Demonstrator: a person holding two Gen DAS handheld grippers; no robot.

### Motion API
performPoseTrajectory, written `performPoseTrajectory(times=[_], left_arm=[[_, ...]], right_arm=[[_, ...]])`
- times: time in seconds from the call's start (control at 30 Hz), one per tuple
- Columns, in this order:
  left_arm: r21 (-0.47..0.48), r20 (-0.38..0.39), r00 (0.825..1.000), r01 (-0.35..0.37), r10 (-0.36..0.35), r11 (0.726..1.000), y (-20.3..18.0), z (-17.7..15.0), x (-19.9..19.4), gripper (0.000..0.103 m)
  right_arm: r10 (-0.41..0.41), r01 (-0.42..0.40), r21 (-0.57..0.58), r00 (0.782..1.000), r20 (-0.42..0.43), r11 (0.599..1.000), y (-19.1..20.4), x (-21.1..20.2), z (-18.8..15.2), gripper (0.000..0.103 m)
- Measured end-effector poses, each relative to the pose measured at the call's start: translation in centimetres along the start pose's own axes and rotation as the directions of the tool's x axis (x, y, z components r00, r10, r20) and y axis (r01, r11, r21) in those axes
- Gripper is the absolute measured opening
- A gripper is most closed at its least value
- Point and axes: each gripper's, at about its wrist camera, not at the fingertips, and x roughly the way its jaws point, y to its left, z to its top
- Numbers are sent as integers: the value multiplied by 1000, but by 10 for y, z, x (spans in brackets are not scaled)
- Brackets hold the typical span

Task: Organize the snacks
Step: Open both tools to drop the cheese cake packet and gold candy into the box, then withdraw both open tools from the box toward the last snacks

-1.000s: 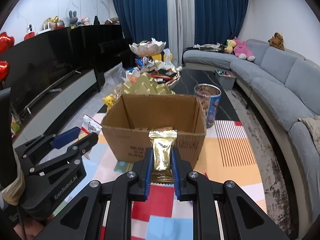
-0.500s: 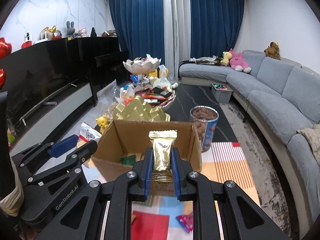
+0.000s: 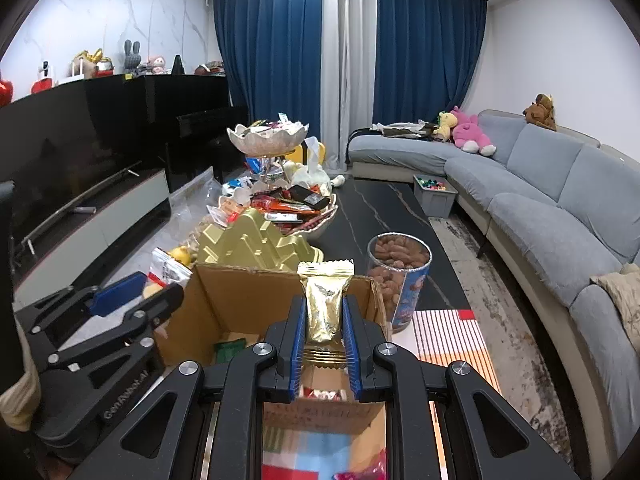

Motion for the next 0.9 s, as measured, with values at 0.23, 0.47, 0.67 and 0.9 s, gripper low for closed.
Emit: performPoseTrajectory(times=[0.23, 0.47, 0.67, 0.9], left_arm=[[10, -34, 999, 18, -18, 1000, 3, 2, 24, 35], [5, -63, 997, 44, -44, 999, 3, 1, 40, 36], [10, -44, 999, 27, -27, 1000, 2, 0, 37, 65], [-10, -29, 1000, 0, 0, 1000, 12, 0, 30, 82]], right_arm=[[-2, 2, -13, 1000, -17, 1000, -2, 24, 2, 20], [5, -6, -21, 999, -39, 1000, -2, 41, 1, 20], [10, -11, -38, 1000, -26, 999, -3, 43, 3, 43], [-26, 27, -23, 999, 27, 999, -7, 32, 5, 82]])
